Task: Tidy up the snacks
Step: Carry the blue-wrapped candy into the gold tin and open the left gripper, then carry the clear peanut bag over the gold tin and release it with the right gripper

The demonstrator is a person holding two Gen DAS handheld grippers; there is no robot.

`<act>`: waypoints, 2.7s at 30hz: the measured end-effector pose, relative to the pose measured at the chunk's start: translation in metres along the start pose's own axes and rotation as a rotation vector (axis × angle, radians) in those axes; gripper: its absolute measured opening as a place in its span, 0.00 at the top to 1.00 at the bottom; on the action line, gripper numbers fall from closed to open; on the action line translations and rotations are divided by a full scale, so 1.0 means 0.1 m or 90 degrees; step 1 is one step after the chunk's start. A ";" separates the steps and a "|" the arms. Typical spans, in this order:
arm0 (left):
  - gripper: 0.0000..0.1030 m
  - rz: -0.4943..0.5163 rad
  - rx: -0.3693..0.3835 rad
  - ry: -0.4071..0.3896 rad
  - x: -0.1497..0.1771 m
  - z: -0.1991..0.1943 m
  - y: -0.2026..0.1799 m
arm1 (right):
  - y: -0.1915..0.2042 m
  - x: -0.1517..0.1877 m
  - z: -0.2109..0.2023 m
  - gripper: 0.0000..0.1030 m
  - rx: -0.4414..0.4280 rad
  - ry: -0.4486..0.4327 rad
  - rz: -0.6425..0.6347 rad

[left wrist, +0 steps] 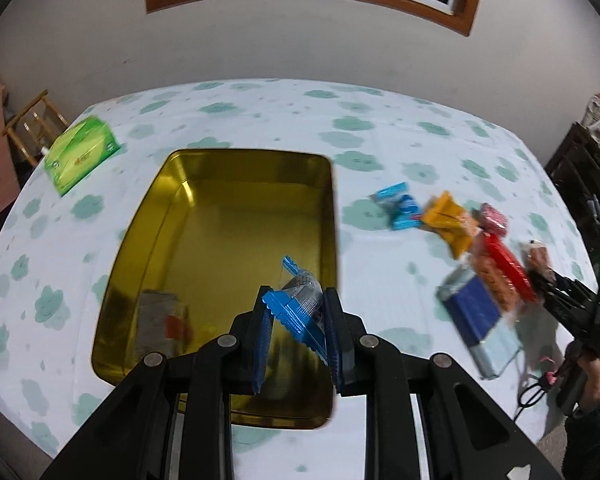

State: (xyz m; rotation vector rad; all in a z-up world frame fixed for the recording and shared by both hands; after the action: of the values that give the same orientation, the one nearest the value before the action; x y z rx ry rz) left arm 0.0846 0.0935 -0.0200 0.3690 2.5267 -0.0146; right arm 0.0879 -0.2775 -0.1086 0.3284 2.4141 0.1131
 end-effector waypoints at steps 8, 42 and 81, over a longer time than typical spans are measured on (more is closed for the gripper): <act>0.79 -0.009 -0.001 0.033 0.15 0.21 0.14 | 0.00 0.00 0.00 0.60 0.000 0.000 0.000; 0.55 -0.010 -0.017 0.083 0.33 0.38 0.16 | 0.00 0.00 0.00 0.60 0.002 0.000 -0.002; 0.25 -0.128 -0.093 -0.016 0.69 -0.45 0.82 | 1.60 -0.03 -0.70 0.62 -0.123 0.016 -0.037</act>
State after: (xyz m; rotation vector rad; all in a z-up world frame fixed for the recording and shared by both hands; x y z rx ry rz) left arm 0.0271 0.1948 -0.0150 0.0552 2.5112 0.0870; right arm 0.0774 -0.1239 -0.0262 0.1695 2.4115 0.3241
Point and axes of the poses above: each gripper's, at about its wrist camera, not at the fingertips, and z roughly the way its jaws point, y to its left, x to its underside, the point moved 4 cm from there along z, roughly the way its jaws point, and after that the axes turned 15 degrees about z, right-handed, at the moved point
